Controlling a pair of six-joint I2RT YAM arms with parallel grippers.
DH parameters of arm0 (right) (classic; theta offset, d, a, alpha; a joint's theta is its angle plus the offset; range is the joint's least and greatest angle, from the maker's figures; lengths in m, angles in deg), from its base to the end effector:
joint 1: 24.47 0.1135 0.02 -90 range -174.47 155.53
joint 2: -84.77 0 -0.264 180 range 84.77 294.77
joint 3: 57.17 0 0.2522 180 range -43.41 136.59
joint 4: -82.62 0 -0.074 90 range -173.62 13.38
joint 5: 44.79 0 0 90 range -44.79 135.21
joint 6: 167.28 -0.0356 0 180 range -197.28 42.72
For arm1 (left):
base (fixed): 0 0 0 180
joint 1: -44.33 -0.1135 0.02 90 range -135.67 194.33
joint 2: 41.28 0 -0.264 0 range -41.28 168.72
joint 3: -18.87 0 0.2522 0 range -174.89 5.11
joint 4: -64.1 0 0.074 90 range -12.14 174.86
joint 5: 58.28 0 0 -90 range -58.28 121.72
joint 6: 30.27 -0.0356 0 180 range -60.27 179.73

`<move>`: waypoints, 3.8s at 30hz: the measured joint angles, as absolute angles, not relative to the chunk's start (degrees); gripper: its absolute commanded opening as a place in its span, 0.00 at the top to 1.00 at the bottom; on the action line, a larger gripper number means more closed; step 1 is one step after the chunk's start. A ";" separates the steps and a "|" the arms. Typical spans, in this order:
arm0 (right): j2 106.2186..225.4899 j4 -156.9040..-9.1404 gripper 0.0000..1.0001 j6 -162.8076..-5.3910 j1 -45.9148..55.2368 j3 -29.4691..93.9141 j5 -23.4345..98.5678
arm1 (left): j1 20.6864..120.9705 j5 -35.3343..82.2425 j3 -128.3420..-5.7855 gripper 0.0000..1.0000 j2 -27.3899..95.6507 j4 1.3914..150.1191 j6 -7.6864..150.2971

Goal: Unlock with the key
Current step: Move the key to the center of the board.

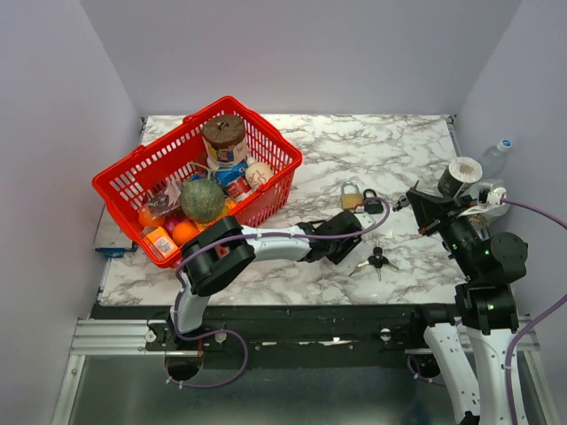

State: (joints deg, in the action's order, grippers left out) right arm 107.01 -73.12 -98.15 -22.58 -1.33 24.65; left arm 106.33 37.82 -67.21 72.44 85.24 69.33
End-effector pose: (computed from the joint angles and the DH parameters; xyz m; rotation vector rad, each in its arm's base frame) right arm 0.0911 0.0155 0.3704 -0.0647 1.4420 0.5791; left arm 0.2013 -0.3706 0.1559 1.0434 2.2323 -0.4355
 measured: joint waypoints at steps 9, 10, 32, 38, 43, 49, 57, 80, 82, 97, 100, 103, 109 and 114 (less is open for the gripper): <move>107.01 -73.07 0.99 -98.02 -22.55 -1.33 24.65 | 106.61 38.61 -66.38 0.77 72.28 84.32 73.68; 107.01 -73.03 0.99 -97.82 -22.58 -1.33 24.63 | 106.61 39.75 -66.01 0.77 72.17 84.32 75.80; 114.14 -71.48 0.99 -91.83 -22.58 -0.71 13.20 | 103.68 51.20 -55.19 0.39 63.76 84.86 106.01; 114.29 -71.43 0.99 -90.69 -22.58 -0.71 13.07 | 103.68 52.18 -55.34 0.37 63.01 87.27 107.65; 114.55 -71.39 0.99 -90.41 -22.58 -0.71 13.07 | 103.68 52.56 -55.54 0.39 62.99 88.06 108.02; 114.55 -71.37 0.99 -90.26 -22.58 -0.71 13.07 | 103.68 52.27 -55.84 0.39 63.10 88.23 106.29; 114.58 -71.28 0.99 -90.26 -22.58 -0.71 13.07 | 104.03 50.61 -56.32 0.31 63.47 88.06 100.65; 115.06 -70.60 0.99 -90.26 -22.58 -0.71 13.09 | 104.42 47.59 -63.06 0.68 68.13 92.21 86.64; 115.12 -70.58 0.99 -90.26 -22.58 -0.71 13.09 | 104.60 47.29 -64.19 0.74 69.07 92.36 86.31; 115.65 -70.23 0.99 -90.26 -22.58 -0.71 13.09 | 104.12 45.06 -64.43 0.99 68.83 92.95 85.75; 116.15 -70.21 0.99 -90.26 -22.58 -0.71 13.07 | 102.94 42.48 -65.04 0.99 68.26 95.66 85.86; 116.83 -70.03 0.99 -90.30 -22.58 -0.71 12.94 | 101.10 39.03 -66.51 0.99 68.13 99.20 85.90; 118.18 -69.79 0.99 -91.39 -22.58 -1.61 11.58 | 96.51 35.03 -69.61 0.99 68.02 102.37 85.81; 120.06 -70.91 0.99 -94.41 -21.50 -7.49 9.31 | 93.58 31.97 -70.42 0.99 66.62 101.56 85.99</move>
State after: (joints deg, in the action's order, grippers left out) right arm 120.06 -70.91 -94.41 -21.50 -7.49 9.31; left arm 93.58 31.97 -70.42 66.62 101.56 85.99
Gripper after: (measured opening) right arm 0.019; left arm 0.371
